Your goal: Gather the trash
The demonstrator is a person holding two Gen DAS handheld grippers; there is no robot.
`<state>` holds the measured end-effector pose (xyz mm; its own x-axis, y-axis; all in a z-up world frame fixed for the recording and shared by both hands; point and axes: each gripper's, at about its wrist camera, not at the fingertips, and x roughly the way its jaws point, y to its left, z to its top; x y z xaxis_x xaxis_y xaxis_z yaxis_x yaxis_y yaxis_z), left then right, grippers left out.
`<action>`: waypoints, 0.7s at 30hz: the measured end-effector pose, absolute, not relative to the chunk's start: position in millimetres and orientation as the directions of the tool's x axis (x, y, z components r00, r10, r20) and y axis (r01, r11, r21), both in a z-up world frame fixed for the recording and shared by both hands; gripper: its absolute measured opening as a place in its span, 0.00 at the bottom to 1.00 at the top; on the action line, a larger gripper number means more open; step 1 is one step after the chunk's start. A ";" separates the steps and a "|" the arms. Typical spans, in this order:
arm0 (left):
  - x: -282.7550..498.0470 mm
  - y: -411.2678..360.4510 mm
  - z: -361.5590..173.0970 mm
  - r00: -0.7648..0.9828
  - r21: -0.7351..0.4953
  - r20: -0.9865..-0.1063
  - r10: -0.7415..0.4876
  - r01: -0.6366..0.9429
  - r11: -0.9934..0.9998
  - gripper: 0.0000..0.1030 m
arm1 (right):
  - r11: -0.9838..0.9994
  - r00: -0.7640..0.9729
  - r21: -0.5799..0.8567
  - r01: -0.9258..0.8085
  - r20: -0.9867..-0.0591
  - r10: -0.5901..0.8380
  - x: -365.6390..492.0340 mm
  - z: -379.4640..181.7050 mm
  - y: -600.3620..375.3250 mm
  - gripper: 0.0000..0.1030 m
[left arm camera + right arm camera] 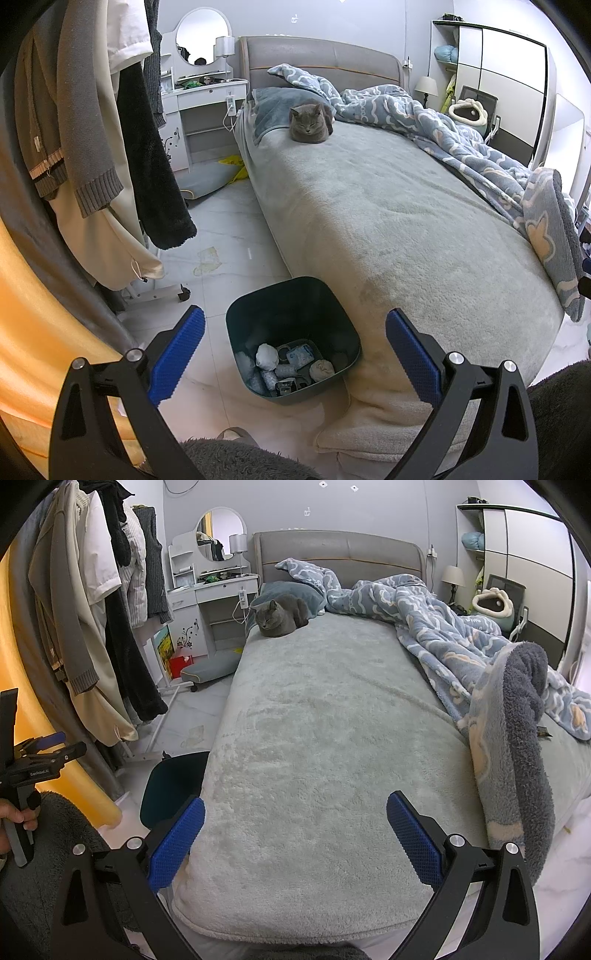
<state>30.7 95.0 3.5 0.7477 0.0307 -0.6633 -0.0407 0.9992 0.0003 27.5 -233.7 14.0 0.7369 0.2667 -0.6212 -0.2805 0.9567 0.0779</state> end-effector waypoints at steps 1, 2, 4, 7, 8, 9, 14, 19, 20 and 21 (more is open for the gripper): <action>30.6 95.0 3.4 0.748 0.000 -0.663 0.031 -0.040 0.999 0.97 | 0.957 0.737 0.079 -0.280 -0.621 0.267 27.6 14.1 -233.5 0.97; 30.7 94.9 3.5 0.748 0.001 -0.663 0.031 -0.041 0.999 0.97 | 0.957 0.737 0.079 -0.279 -0.621 0.267 27.6 14.1 -233.6 0.97; 30.7 94.9 3.5 0.748 0.001 -0.663 0.031 -0.041 0.999 0.97 | 0.957 0.737 0.079 -0.280 -0.621 0.267 27.8 14.3 -233.7 0.97; 30.7 94.8 3.5 0.747 0.000 -0.664 0.030 -0.040 0.999 0.97 | 0.957 0.736 0.078 -0.281 -0.622 0.266 27.6 14.0 -234.8 0.97; 30.6 94.8 3.4 0.747 0.000 -0.664 0.029 -0.039 0.999 0.97 | 0.957 0.736 0.077 -0.281 -0.623 0.266 27.5 13.9 -235.1 0.97; 30.5 94.5 3.4 0.747 0.001 -0.664 0.030 -0.039 0.999 0.97 | 0.957 0.737 0.077 -0.280 -0.622 0.266 27.9 14.7 -233.8 0.97; 30.3 94.0 2.9 0.747 0.002 -0.664 0.031 -0.040 0.999 0.97 | 0.957 0.737 0.077 -0.280 -0.622 0.265 27.9 13.7 -235.1 0.97; 29.7 93.5 2.2 0.748 0.003 -0.663 0.032 -0.040 0.999 0.97 | 0.957 0.736 0.076 -0.280 -0.623 0.265 28.0 14.2 -234.7 0.97; 29.4 93.4 1.9 0.748 0.003 -0.663 0.031 -0.039 0.999 0.97 | 0.957 0.736 0.076 -0.280 -0.623 0.265 27.4 13.5 -236.4 0.97; 29.5 93.4 1.8 0.747 0.003 -0.664 0.031 -0.039 0.999 0.97 | 0.957 0.736 0.076 -0.280 -0.623 0.265 28.0 14.3 -234.7 0.97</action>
